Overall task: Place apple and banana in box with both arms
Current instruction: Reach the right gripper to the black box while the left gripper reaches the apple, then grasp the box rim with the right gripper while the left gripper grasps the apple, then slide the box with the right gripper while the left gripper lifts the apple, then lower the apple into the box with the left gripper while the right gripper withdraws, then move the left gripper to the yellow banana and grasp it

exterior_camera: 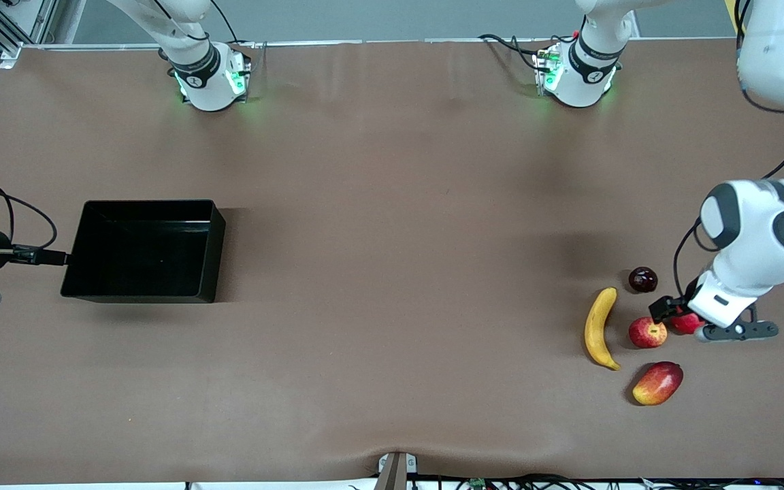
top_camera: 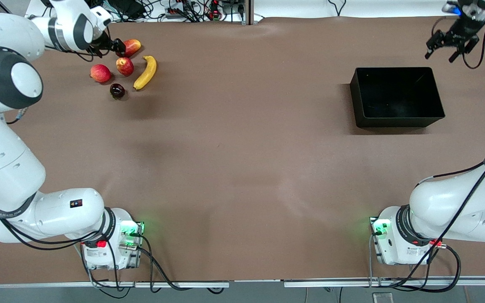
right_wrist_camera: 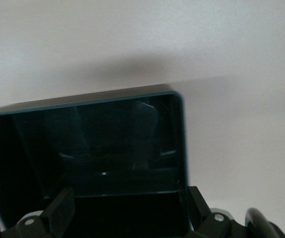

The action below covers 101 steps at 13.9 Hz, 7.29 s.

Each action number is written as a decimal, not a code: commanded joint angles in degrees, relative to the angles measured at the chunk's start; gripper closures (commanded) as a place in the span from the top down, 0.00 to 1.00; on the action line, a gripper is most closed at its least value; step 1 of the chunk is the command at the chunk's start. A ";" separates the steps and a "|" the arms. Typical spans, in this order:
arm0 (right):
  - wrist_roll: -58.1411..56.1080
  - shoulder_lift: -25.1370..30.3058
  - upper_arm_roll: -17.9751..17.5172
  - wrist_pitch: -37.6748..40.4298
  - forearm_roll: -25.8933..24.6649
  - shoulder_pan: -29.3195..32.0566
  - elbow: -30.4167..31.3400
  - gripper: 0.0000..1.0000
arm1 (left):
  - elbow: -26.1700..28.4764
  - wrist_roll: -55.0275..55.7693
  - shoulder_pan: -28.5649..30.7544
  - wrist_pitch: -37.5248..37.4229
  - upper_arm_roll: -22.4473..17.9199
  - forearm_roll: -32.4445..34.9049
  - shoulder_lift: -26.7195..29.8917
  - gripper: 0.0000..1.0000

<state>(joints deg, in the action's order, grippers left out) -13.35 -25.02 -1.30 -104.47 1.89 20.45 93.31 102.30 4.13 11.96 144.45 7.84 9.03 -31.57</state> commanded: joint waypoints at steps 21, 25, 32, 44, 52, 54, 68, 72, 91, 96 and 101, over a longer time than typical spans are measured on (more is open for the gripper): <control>-8.97 -2.31 -1.77 6.17 1.72 2.68 -0.91 0.00 | -4.22 11.51 -2.64 -15.22 4.38 0.90 4.56 0.00; -0.04 -2.31 -2.03 15.51 12.16 -1.79 -6.21 0.00 | -4.13 11.86 -2.64 -26.91 7.62 0.90 12.56 0.00; 18.09 -1.70 -2.39 14.12 20.70 -18.57 -6.74 0.00 | -4.13 17.99 -2.47 -38.62 15.35 0.02 22.16 0.00; 35.56 -11.00 -2.21 -11.78 21.23 -48.55 -6.56 0.00 | -3.25 52.98 -11.42 -33.89 25.30 -0.33 12.95 0.00; 39.19 -13.74 -1.68 -18.14 19.04 -51.56 -7.35 1.00 | -0.62 67.66 -18.81 -25.10 25.12 10.54 2.14 0.00; 39.10 -13.30 -1.68 -15.44 18.24 -49.90 -10.94 1.00 | -0.43 70.56 -19.08 -22.29 25.12 12.84 -1.28 0.00; 34.19 -1.45 -0.89 23.41 8.43 -23.36 -31.26 1.00 | -2.01 72.95 -19.87 -21.30 25.12 16.02 -3.96 1.00; 28.59 6.63 -0.98 25.54 -4.42 -22.38 -30.65 1.00 | -8.06 66.04 -16.72 -30.77 25.12 15.40 1.42 1.00; 15.72 26.16 -1.25 23.17 1.54 -13.77 -6.12 1.00 | -9.67 13.97 5.44 -15.17 21.61 25.85 -12.55 0.78; 15.81 26.08 -1.42 23.17 1.81 -13.94 -6.21 1.00 | -9.40 14.84 5.53 -14.37 20.82 29.29 -13.08 0.25; 15.81 25.90 -1.33 23.08 5.05 -13.85 -6.21 1.00 | -8.00 14.76 5.62 -14.80 21.34 29.11 -10.89 0.00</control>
<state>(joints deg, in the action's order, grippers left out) 2.74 -0.48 -1.99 -80.56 4.99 5.58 85.47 92.59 18.69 17.33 129.35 28.79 36.92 -44.81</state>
